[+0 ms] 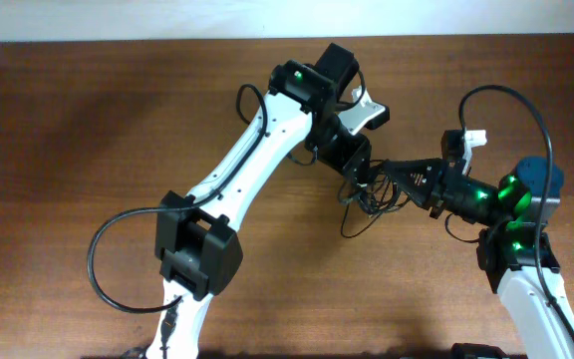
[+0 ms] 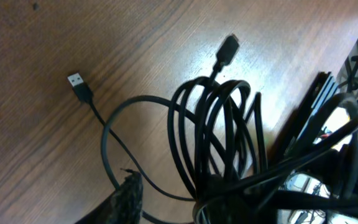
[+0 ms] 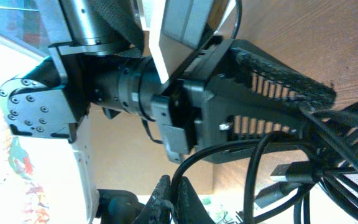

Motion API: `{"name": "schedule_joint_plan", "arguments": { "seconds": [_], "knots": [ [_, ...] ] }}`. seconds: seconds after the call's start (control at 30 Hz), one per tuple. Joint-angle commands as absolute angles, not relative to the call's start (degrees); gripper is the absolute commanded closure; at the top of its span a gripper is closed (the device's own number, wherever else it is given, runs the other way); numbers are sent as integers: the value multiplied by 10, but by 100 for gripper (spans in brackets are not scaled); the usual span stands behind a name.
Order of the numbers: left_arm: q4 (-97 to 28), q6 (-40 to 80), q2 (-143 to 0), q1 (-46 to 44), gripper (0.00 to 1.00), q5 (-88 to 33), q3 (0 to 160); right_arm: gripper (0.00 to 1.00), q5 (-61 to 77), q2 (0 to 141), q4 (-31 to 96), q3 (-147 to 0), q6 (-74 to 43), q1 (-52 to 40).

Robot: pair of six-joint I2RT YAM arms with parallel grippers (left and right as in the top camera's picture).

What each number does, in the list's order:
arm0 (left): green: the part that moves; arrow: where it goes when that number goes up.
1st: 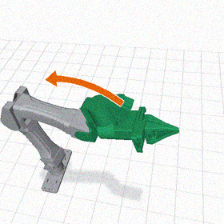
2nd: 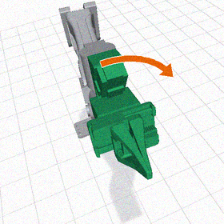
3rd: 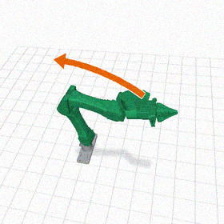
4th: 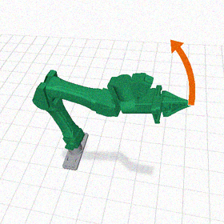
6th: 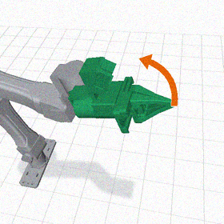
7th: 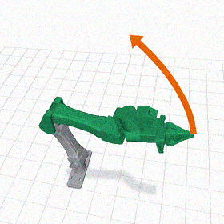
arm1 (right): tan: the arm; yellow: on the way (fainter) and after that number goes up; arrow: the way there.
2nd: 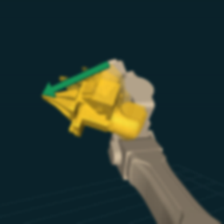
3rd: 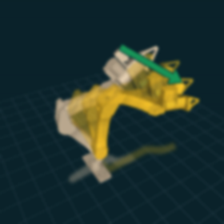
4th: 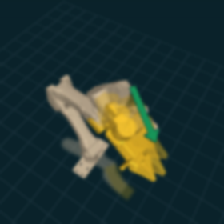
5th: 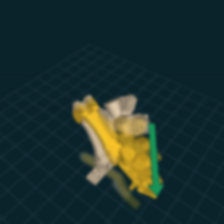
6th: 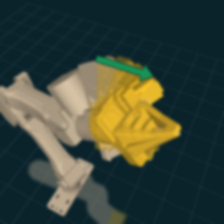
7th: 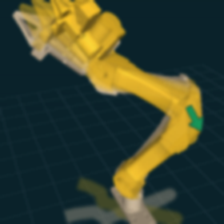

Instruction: Untangle cables

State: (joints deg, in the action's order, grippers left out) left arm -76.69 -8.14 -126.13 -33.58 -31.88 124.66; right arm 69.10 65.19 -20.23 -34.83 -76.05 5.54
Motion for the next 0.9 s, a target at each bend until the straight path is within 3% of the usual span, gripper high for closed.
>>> {"name": "schedule_joint_plan", "arguments": {
  "seconds": [0.0, 0.1, 0.13, 0.17, 0.37, 0.5, 0.6, 0.87],
  "knots": [
    [-749, -87, -1258, -334, 69, -329, 1234, 96, 699, 644, -209, -356, -755, 56],
    [-736, -87, -1258, -334, 82, -347, 1234, 96, 699, 644, -209, -356, -755, 56],
    [-730, -87, -1258, -334, 95, -347, 1234, 96, 699, 644, -208, -356, -755, 56],
    [-727, -87, -1258, -333, 100, -345, 1234, 96, 699, 644, -208, -356, -754, 56],
    [-732, 15, -1256, -311, 100, -231, 1238, 96, 683, 653, -163, -356, -649, 57],
    [-744, -26, -1228, -308, 100, -224, 1268, 96, 564, 672, 29, -356, -557, 57],
    [-744, -26, -1193, -308, 100, -209, 1290, 96, 500, 685, 94, -356, -506, 57],
    [-743, -26, -1088, -308, 100, -208, 1301, 96, 427, 689, 142, -356, -497, 57]
  ]
}}
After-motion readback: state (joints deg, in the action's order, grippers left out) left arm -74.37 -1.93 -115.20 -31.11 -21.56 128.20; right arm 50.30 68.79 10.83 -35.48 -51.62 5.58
